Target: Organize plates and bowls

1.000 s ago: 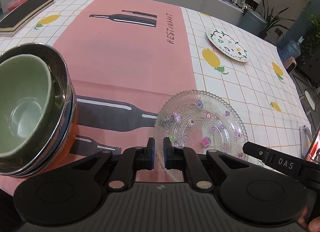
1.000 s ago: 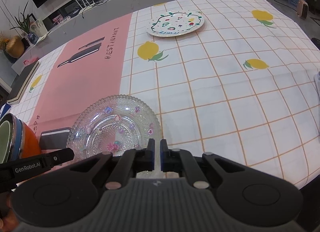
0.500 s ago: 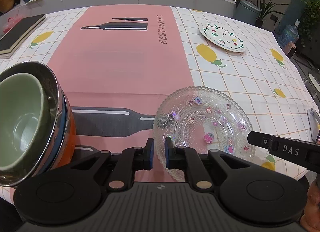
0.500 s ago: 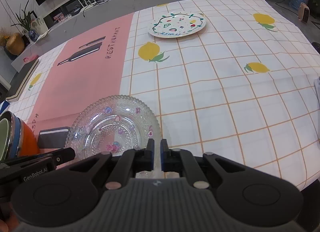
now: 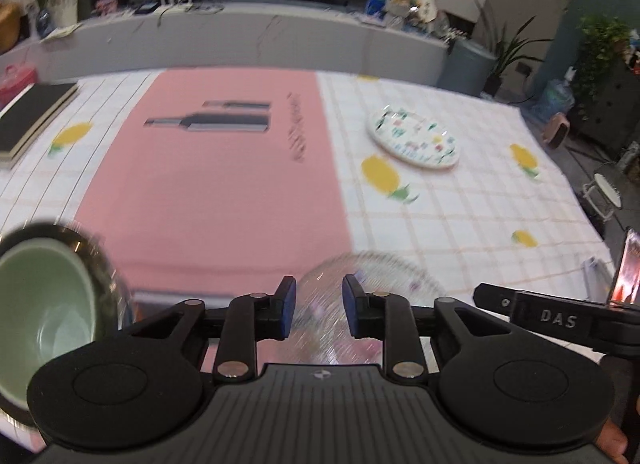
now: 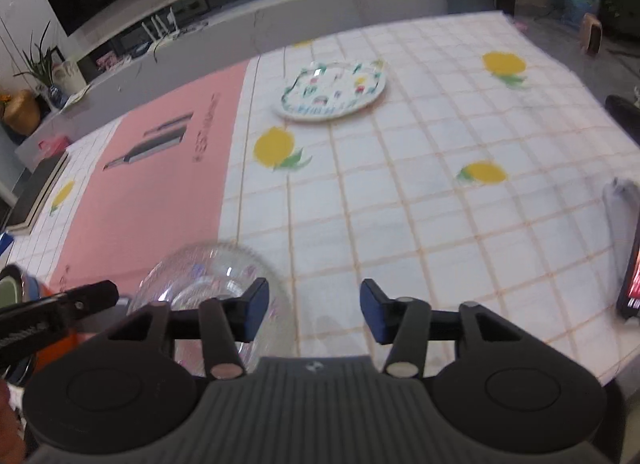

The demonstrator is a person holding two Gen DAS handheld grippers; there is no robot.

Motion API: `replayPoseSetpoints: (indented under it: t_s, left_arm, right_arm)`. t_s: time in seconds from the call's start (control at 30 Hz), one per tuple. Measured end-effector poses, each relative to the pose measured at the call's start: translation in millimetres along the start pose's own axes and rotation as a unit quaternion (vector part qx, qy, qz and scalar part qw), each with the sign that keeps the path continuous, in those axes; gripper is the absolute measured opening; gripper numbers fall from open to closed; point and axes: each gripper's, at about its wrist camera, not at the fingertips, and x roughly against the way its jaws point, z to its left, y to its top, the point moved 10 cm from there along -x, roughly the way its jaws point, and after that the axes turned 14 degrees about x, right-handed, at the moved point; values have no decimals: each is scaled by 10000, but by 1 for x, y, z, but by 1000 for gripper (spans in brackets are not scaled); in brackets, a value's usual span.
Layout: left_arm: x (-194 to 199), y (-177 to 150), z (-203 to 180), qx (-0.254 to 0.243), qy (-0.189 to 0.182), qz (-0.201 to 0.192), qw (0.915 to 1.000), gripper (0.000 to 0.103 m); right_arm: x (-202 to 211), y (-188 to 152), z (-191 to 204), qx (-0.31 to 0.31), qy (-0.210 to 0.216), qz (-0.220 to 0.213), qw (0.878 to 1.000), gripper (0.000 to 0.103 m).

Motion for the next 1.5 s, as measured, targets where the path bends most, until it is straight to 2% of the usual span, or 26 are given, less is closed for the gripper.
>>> replayPoseSetpoints:
  t_s: [0.17,0.3,0.37,0.43,0.53,0.73,0.87,0.97,1.3,1.4,1.5]
  left_arm:
    - [-2,20,-27,-243,-97,-173,9995,31]
    - [-7,37,-48,-113,-382,-155,9991,32]
    - [-10,45,-58,87,-652,-68,9978,35]
    - [-13,53,-66,170,-784,-62,9968,47]
    - [-20,66,-80,45,-848,-184,9962,54]
    - [-42,85,-97,41,-1050,-231,9942,55]
    - [-61,99,-99,-160,-854,-506,9949,55]
    - [-80,108,-97,-388,-639,-638,9952,55]
    - [-150,132,-89,-1213,-253,-622,9903,55]
    - [-166,136,-83,-1073,-264,-493,9927,55]
    - [-178,139,-75,-727,-334,-350,9962,55]
  right_arm:
    - [6,24,-16,47,-298,-347,9989,73]
    - [12,42,-37,-36,-956,-672,9931,79]
    - [14,51,-44,-18,-988,-964,9904,79]
    - [12,59,-48,113,-1018,-1081,9889,80]
    - [5,70,-54,186,-919,-1198,9884,84]
    - [-19,89,-68,-57,-680,-1283,9894,84]
    - [-40,99,-73,-265,-514,-1247,9905,88]
    - [-60,104,-77,-446,-336,-1037,9930,88]
    - [-105,120,-83,-542,-135,-758,9956,89]
    - [-119,123,-92,-843,-5,-665,9942,89]
    - [-131,129,-100,-1068,70,-672,9920,80]
